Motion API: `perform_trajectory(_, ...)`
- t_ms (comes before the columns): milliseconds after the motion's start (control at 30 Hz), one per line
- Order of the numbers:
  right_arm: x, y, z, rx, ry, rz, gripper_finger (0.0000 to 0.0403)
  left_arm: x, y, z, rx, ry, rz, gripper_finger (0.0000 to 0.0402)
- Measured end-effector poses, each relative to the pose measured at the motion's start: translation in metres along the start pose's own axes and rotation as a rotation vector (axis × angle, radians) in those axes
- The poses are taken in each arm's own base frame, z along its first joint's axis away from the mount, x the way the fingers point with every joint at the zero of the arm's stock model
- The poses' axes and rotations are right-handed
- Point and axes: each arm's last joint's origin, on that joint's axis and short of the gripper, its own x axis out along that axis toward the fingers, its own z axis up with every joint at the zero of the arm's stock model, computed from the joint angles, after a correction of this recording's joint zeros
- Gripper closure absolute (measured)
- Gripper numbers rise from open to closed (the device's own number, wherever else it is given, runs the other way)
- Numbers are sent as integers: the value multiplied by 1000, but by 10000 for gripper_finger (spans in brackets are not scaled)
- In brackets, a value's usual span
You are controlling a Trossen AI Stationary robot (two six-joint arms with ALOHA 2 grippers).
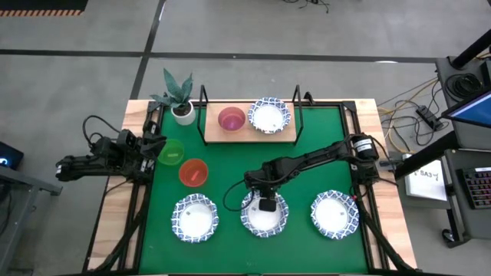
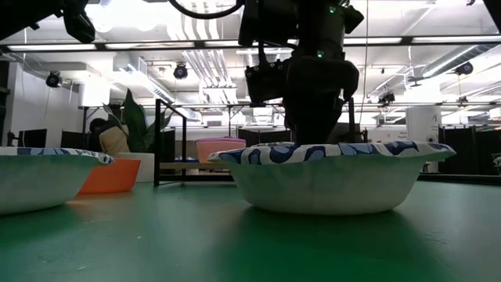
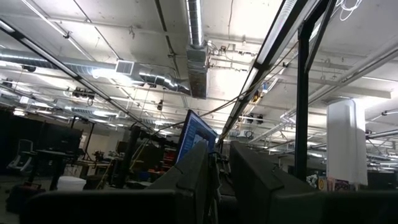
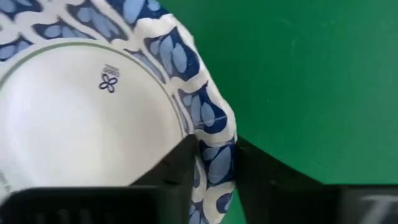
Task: Place and stack bowls onto a shelf
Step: Stack the blue patterned bowl on top of the other blue patterned bowl on the shelf
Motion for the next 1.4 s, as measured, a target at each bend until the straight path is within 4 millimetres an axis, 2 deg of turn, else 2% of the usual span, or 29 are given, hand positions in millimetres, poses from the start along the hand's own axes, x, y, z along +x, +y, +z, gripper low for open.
perform_trajectory(100,-1,1,0,1,0,25,380,0,0,0,0,0,0,349)
perform_trajectory(233,-5,0,0,24,1,58,388,0,0,0,0,0,0,349)
perform_trajectory(300,-14,-4,2,44,1,67,389,0,0,0,0,0,0,349)
perform_trajectory(433,-44,-17,15,74,-50,55,390,0,0,0,0,0,0,349)
perform_trajectory(667,-112,-52,47,105,-221,-9,390,0,0,0,0,0,0,349)
perform_trajectory(833,-162,-89,57,116,-323,-124,390,0,0,0,0,0,0,349)
perform_trajectory(1000,-197,-140,51,176,-341,-211,390,0,0,0,0,0,0,349)
perform_trajectory(1167,-211,-199,32,274,-311,-238,390,0,0,0,0,0,0,349)
perform_trajectory(1400,-212,-266,6,399,-302,-180,390,0,0,0,0,0,0,349)
